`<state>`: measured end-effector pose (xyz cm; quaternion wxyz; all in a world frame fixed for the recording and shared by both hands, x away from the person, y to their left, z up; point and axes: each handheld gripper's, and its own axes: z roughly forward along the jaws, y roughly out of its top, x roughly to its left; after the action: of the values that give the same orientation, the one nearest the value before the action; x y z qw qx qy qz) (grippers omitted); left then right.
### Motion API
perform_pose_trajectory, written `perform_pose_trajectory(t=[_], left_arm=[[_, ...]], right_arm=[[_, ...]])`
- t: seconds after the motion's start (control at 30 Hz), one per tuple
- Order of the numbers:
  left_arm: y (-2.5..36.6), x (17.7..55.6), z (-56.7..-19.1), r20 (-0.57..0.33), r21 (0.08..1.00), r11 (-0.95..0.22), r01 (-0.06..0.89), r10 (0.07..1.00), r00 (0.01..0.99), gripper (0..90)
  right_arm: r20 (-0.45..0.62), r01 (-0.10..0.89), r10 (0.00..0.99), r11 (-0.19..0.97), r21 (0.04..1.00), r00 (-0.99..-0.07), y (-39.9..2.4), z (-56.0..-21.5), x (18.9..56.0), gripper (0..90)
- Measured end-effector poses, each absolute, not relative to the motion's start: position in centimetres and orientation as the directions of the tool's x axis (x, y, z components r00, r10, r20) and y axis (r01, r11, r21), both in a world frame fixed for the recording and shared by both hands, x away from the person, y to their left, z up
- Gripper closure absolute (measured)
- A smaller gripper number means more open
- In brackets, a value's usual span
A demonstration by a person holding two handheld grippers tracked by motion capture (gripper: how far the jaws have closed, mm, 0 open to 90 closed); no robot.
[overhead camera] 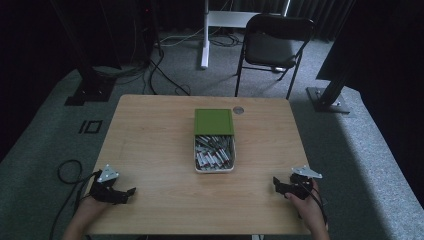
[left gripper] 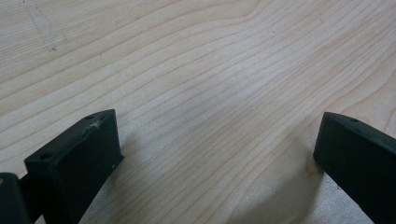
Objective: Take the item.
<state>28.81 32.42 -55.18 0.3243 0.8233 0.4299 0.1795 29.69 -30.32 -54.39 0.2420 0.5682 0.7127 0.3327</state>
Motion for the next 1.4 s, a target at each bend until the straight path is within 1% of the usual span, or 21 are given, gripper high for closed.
perform_pose_trajectory(t=[0.43,0.87,1.03,1.17,1.27,1.4], left_arm=[[32.4,28.8,-55.2,0.017,0.688,-0.42,0.591,0.824,0.566,1.4],[32.4,28.8,-55.2,0.016,0.687,-0.42,0.592,0.824,0.566,1.4],[32.4,28.8,-55.2,0.016,0.687,-0.42,0.592,0.824,0.566,1.4],[32.4,28.8,-55.2,0.016,0.687,-0.42,0.593,0.824,0.566,1.4],[32.4,28.8,-55.2,0.016,0.687,-0.42,0.593,0.824,0.566,1.4],[32.4,28.8,-55.2,0.016,0.687,-0.42,0.593,0.824,0.566,1.4]], right_arm=[[0.03,0.581,0.955,0.155,0.799,-0.295,-28.0,-50.9,30.8,15.2],[0.032,0.53,0.939,0.166,0.831,-0.343,-25.8,-48.2,31.6,16.7],[0.034,0.51,0.928,0.174,0.843,-0.371,-24.6,-47.2,31.9,16.8],[0.031,0.505,0.929,0.173,0.845,-0.368,-23.7,-46.5,32.2,18.7],[0.043,0.49,0.918,0.171,0.855,-0.395,-22.8,-46.0,32.4,18.6],[0.035,0.469,0.906,0.185,0.863,-0.422,-21.4,-45.4,32.7,18.7]])
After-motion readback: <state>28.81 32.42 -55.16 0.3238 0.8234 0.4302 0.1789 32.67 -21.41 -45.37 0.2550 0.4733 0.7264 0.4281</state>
